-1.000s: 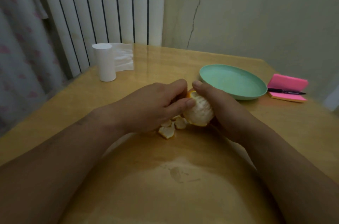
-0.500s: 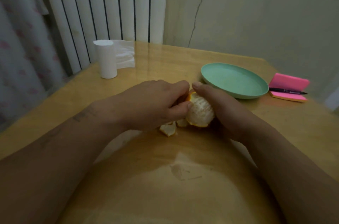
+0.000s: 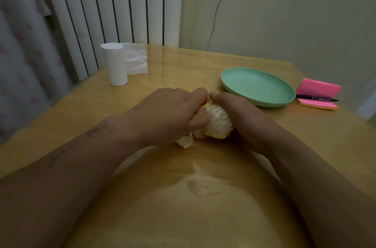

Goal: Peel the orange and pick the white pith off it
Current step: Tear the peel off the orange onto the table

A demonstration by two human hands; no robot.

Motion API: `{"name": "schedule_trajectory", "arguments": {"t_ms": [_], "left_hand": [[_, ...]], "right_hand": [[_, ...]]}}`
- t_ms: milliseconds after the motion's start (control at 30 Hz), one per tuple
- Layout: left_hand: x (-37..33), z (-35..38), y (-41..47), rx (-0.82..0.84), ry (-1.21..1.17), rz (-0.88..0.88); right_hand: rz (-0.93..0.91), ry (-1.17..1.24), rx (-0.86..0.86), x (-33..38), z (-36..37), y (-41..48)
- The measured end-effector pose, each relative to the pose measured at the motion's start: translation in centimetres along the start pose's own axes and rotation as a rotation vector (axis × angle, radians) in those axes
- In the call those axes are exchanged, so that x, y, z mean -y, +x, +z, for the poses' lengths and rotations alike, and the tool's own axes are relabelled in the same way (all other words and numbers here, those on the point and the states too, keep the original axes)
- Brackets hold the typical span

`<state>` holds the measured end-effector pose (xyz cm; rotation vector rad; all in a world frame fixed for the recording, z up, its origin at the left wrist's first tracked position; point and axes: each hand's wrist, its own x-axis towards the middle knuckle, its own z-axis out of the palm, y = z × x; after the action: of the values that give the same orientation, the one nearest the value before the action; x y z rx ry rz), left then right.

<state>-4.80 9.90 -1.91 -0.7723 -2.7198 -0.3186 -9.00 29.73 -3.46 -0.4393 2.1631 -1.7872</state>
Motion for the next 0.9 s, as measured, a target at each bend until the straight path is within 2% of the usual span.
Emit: {"name": "schedule_trajectory", "arguments": {"t_ms": [100,233,333,467,600,800,900], "left_hand": [[0.2,-0.1,0.0,0.014,-0.043,-0.010],[0.4,-0.7,0.0,0.120,-0.344,-0.060],[0.6,-0.7,-0.1,0.140,-0.423,-0.034],[0.8,-0.3,0.0,0.135,-0.411,-0.026],[0.6,0.1,0.2,0.100,-0.270,-0.031],[0.6,0.6,0.3,-0.050,-0.147,-0.011],[0.7,0.5,0.4,-0.026,-0.166,-0.059]], "right_hand": [[-0.007,0.011,-0.007,-0.1,-0.2,0.0],[0.005,0.073,0.040,-0.2,-0.8,-0.2],[-0.007,0.043,0.068,-0.2,-0.9,-0.3],[-0.039,-0.069,0.021,-0.1,-0.7,-0.2],[-0.142,-0.240,0.023,0.4,-0.5,-0.4],[-0.172,-0.209,-0.001,0.3,-0.1,-0.4],[-0.148,-0.154,-0.047,0.2,-0.1,-0.4]]}}
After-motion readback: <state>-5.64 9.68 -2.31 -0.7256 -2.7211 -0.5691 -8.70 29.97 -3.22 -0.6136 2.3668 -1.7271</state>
